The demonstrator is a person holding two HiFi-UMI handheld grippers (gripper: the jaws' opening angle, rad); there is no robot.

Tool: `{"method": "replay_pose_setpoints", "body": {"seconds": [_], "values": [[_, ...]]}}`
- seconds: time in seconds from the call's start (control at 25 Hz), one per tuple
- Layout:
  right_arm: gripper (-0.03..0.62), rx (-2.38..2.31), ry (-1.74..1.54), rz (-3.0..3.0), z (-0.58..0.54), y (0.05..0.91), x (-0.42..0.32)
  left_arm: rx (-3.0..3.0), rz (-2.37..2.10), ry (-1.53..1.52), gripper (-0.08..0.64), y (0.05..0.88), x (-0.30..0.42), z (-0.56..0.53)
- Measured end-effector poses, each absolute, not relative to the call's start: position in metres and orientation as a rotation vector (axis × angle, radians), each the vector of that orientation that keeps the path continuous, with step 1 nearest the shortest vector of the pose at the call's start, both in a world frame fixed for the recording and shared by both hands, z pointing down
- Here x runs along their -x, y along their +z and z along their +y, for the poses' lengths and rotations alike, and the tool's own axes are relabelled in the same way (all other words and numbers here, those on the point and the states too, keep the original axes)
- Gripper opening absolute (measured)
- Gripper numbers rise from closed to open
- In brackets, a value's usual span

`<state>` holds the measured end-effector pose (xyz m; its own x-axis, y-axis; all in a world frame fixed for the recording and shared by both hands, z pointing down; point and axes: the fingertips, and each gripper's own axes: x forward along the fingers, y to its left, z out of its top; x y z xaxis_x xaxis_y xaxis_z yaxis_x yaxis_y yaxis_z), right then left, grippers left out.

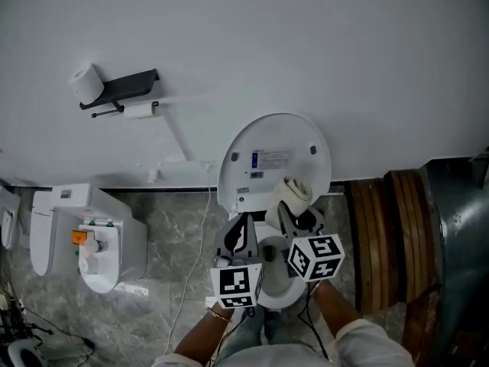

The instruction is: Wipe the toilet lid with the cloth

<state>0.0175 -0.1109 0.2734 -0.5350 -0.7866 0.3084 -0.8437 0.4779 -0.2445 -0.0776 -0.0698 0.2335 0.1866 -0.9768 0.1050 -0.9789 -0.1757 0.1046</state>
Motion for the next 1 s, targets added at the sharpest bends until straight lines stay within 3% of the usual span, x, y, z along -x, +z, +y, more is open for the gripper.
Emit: {"method": "replay_pose_setpoints", "body": {"seconds": [0.72, 1.0], "values": [[0.103, -1.339, 0.460, -2.669, -0.277, 0.280, 0.090, -2.270, -1.934, 0.017, 0.008, 0.268, 0.153, -0.162], [0.103, -1.432, 0.418, -2.623, -0.292, 0.287, 0.073, -2.230, -1.916, 0.026, 0.009, 0.285, 0.155, -0.171]]}}
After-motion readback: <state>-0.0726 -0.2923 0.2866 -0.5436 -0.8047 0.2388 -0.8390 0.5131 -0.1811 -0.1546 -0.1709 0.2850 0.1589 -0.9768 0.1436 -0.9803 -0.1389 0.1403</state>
